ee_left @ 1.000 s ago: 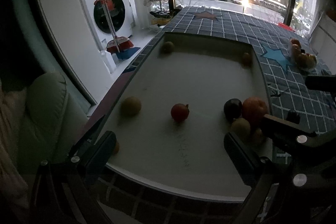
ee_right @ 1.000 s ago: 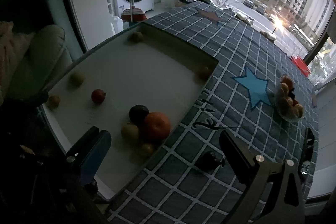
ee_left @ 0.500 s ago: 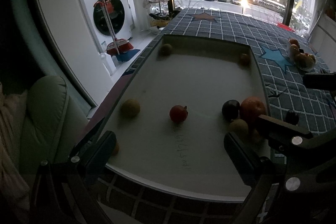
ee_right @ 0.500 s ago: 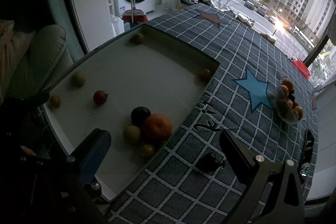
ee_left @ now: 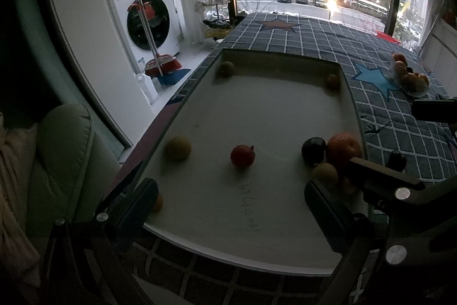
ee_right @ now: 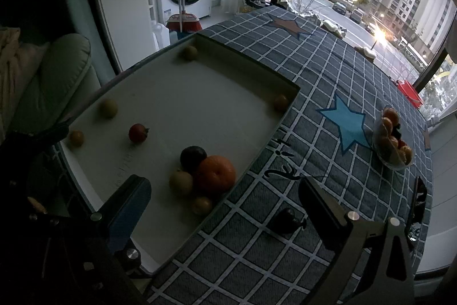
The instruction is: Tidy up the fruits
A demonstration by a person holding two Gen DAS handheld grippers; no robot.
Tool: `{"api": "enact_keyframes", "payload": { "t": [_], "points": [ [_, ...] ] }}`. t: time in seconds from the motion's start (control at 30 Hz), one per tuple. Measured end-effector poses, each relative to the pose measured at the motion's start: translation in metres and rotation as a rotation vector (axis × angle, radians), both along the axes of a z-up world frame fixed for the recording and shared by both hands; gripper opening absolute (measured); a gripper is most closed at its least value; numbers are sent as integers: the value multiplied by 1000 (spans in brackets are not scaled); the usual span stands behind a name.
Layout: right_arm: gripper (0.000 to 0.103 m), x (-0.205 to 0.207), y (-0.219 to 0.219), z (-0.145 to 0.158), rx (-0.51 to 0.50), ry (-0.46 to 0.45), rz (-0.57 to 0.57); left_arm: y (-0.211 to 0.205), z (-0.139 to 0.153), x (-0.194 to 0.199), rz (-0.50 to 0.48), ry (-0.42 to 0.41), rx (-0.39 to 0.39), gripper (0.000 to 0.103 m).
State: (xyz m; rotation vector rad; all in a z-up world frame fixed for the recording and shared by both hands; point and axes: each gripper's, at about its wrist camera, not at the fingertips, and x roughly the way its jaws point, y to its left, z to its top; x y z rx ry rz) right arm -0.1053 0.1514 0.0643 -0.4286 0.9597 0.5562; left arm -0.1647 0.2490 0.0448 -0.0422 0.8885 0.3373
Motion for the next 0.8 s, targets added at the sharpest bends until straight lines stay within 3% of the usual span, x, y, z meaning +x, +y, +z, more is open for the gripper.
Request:
{"api": "enact_keyframes", "payload": {
  "t": [0.8],
  "points": [
    [103,0,1,0,0,1,0,-2,4,-2,-17,-23,-9,103]
  ]
}}
